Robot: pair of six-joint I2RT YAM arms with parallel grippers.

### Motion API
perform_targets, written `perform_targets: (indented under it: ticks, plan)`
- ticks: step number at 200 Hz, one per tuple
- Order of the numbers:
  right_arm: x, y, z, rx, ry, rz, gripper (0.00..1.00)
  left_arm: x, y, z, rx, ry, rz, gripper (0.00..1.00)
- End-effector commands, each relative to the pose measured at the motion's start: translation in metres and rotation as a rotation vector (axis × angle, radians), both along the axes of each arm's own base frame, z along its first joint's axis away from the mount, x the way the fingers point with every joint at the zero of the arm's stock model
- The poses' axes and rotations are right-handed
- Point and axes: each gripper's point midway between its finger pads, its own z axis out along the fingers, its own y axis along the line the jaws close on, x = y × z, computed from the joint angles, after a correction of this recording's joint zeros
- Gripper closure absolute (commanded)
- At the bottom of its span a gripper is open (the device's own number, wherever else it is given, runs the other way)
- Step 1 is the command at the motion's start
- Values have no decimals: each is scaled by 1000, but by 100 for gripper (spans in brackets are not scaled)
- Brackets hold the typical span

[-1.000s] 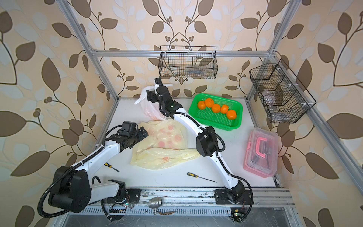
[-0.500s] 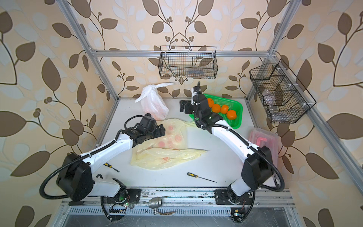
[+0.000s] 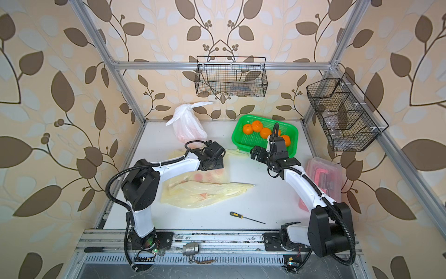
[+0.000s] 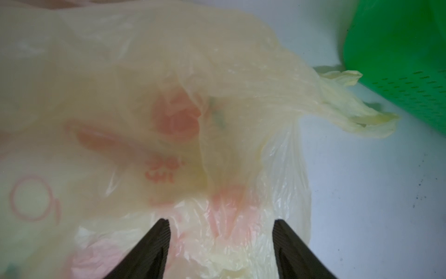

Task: Place the oranges into plastic bags & tie knots
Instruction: Adjust the plastic bag at the center of the board.

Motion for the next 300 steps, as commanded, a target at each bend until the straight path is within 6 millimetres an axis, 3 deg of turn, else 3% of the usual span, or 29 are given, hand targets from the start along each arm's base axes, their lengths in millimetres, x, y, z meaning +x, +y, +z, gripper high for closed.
perform_targets:
  ticks: [1,36,81,116,145,177,208,245,261,282,300]
  plan:
    - [-5,2,5,-12,5,28,3,5,4,1,74,-5,68,29]
    - [-6,-2,7,-8,3,34,6,10,-9,-13,143,27,71,27]
    - [-7,-4,8,-2,4,40,10,12,-11,-34,198,73,89,33]
    - [-8,-9,15,-16,-16,19,15,8,-5,-37,211,77,104,59]
    - [0,-28,22,-72,-25,-76,22,6,0,-9,196,35,97,80]
    - [25,-45,15,-125,33,-116,21,-4,-4,47,86,-39,3,96]
    - [65,-55,8,-196,42,-137,21,-24,-17,91,-57,-65,-140,100]
    - [116,-79,-6,-226,80,-195,21,-48,-58,139,-329,-50,-308,100]
    - [140,-67,-9,-153,45,-131,20,-53,-74,163,-446,-69,-350,100]
    - [167,-44,0,-48,-45,-35,18,-56,-80,184,-528,-91,-364,100]
    - [186,-42,-4,-20,-70,-55,18,-58,-84,199,-583,-106,-382,100]
